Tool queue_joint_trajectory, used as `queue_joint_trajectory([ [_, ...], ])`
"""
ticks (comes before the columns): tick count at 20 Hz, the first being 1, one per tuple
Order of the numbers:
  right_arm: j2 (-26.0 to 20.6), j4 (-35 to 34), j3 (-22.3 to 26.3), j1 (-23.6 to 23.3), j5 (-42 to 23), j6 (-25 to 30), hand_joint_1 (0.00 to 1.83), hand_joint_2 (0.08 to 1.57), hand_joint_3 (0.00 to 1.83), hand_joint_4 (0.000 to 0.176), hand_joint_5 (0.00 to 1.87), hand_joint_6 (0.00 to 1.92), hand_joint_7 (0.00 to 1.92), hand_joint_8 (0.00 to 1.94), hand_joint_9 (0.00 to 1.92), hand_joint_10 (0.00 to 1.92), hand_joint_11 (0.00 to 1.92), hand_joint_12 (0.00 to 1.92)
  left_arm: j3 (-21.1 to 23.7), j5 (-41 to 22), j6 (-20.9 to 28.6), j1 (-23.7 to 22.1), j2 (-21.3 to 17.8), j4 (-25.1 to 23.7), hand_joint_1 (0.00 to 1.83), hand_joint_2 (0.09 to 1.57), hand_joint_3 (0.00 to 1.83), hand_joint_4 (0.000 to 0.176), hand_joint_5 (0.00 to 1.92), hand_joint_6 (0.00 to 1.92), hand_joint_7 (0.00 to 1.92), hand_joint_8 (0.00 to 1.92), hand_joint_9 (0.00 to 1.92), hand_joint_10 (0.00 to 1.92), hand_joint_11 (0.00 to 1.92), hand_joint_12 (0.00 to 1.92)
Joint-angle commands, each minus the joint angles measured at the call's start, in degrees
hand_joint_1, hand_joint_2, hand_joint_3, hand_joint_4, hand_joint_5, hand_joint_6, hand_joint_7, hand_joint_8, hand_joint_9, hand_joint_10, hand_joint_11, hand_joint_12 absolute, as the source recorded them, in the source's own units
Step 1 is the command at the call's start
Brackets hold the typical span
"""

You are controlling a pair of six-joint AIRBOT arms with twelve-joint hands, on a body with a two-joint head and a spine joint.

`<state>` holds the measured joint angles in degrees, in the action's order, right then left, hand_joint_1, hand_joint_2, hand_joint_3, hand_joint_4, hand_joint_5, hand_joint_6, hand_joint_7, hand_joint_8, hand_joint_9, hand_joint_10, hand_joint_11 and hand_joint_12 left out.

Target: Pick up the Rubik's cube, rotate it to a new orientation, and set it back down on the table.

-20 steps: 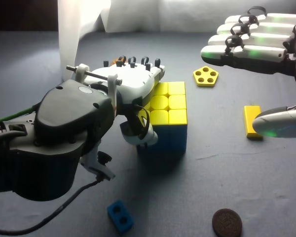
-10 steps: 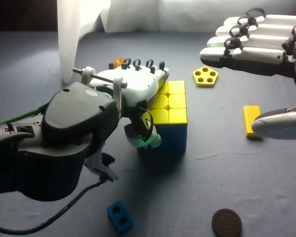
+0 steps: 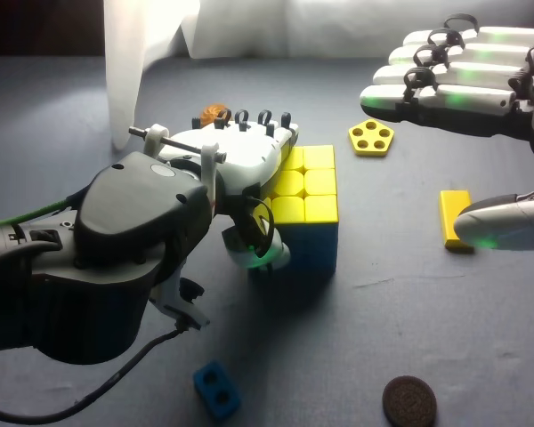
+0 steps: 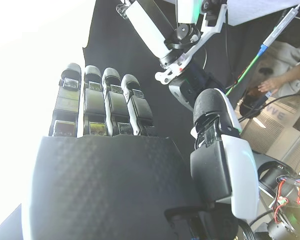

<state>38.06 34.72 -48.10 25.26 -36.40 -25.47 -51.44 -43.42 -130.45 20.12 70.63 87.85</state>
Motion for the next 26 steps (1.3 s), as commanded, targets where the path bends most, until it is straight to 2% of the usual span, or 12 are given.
queue_joint_trajectory([
  [1, -0.4, -2.3, 0.1, -0.4, -5.8, 0.2, 0.05, 1.30, 0.00, 0.000, 0.00, 0.00, 0.00, 0.00, 0.00, 0.00, 0.00, 0.00, -0.2, -1.0, 0.0, 0.1, 0.1, -3.1, 1.04, 1.03, 0.00, 0.000, 0.00, 0.00, 0.00, 0.00, 0.00, 0.00, 0.00, 0.00],
  [5, -0.4, -2.3, 0.1, -0.4, -5.9, 0.2, 0.05, 1.29, 0.00, 0.000, 0.00, 0.00, 0.00, 0.00, 0.00, 0.00, 0.00, 0.00, -0.2, -1.0, 0.0, 0.1, 0.1, -3.1, 1.01, 1.07, 0.01, 0.000, 0.00, 0.00, 0.00, 0.00, 0.00, 0.00, 0.00, 0.00],
  [7, -0.4, -2.3, 0.1, -0.4, -5.9, 0.2, 0.04, 1.30, 0.00, 0.000, 0.00, 0.00, 0.00, 0.00, 0.00, 0.00, 0.00, 0.00, -0.2, -1.0, 0.0, 0.2, 0.1, -3.1, 1.07, 1.08, 0.00, 0.000, 0.11, 0.01, 0.22, 0.02, 0.24, 0.05, 0.00, 0.60],
  [8, -0.4, -2.3, 0.1, -0.4, -5.9, 0.2, 0.05, 1.30, 0.00, 0.000, 0.00, 0.00, 0.00, 0.00, 0.00, 0.00, 0.00, 0.00, -0.2, -1.0, 0.0, 0.2, 0.2, -3.1, 1.11, 1.05, 0.00, 0.000, 0.32, 0.04, 0.40, 0.11, 0.36, 0.30, 0.00, 1.07],
  [9, -0.4, -2.3, 0.1, -0.4, -5.9, 0.2, 0.08, 1.30, 0.00, 0.000, 0.00, 0.00, 0.01, 0.00, 0.00, 0.00, 0.00, 0.00, -0.2, -1.0, 0.0, 0.3, 0.2, -3.1, 1.14, 1.04, 0.00, 0.000, 0.46, 0.10, 0.33, 0.68, 0.31, 0.91, 0.00, 1.41],
  [10, -0.4, -2.3, 0.1, -0.4, -5.9, 0.2, 0.08, 1.29, 0.00, 0.000, 0.00, 0.00, 0.01, 0.00, 0.00, 0.00, 0.00, 0.00, -0.2, -1.0, 0.0, 0.3, 0.2, -3.1, 1.14, 1.05, 0.00, 0.000, 0.50, 0.18, 0.17, 1.18, 0.22, 1.32, 0.00, 1.59],
  [11, -0.4, -2.3, 0.1, -0.4, -5.9, 0.2, 0.08, 1.29, 0.00, 0.000, 0.00, 0.00, 0.01, 0.00, 0.00, 0.00, 0.00, 0.00, -0.2, -1.0, 0.0, 0.3, 0.2, -3.1, 1.14, 1.05, 0.00, 0.000, 0.50, 0.18, 0.17, 1.18, 0.22, 1.32, 0.00, 1.59],
  [12, -0.4, -2.3, 0.1, -0.4, -5.9, 0.2, 0.08, 1.29, 0.00, 0.000, 0.00, 0.00, 0.02, 0.01, 0.00, 0.00, 0.00, 0.00, -0.2, -1.0, 0.0, 0.3, 0.2, -3.1, 1.16, 1.05, 0.00, 0.000, 0.39, 0.63, 0.13, 1.47, 0.21, 1.52, 0.03, 1.70],
  [13, -0.4, -2.3, 0.1, -0.4, -5.9, 0.2, 0.08, 1.29, 0.00, 0.000, 0.00, 0.00, 0.00, 0.00, 0.00, 0.00, 0.00, 0.00, -0.2, -1.0, 0.0, 0.4, 0.2, -3.1, 1.06, 1.22, 0.02, 0.000, 0.59, 1.42, 0.20, 1.79, 0.24, 1.82, 0.15, 1.91],
  [20, -0.5, -2.3, 0.1, -0.3, -6.0, -2.7, 0.08, 1.29, 0.00, 0.000, 0.00, 0.00, 0.01, 0.00, 0.00, 0.00, 0.00, 0.00, 0.7, -1.0, 0.0, -0.1, 0.0, -2.8, 1.07, 1.30, 0.00, 0.000, 0.66, 1.50, 0.28, 1.91, 0.28, 1.92, 0.24, 1.92],
  [22, -0.8, -3.9, 0.1, 0.0, -6.0, -2.8, 0.06, 1.29, 0.00, 0.000, 0.00, 0.00, 0.01, 0.00, 0.00, 0.00, 0.00, 0.00, 1.5, -1.0, 0.0, -0.6, -0.3, -2.4, 1.08, 1.35, 0.03, 0.000, 0.64, 1.52, 0.46, 1.85, 0.30, 1.92, 0.28, 1.92],
  [26, -1.7, -10.0, 0.1, 0.3, -6.0, -4.5, 0.07, 1.29, 0.00, 0.000, 0.01, 0.00, 0.03, 0.01, 0.00, 0.00, 0.00, 0.00, 3.6, -0.4, -6.6, -3.7, -2.1, 3.1, 1.08, 1.27, 0.00, 0.000, 0.69, 1.46, 0.25, 1.92, 0.27, 1.92, 0.25, 1.92],
])
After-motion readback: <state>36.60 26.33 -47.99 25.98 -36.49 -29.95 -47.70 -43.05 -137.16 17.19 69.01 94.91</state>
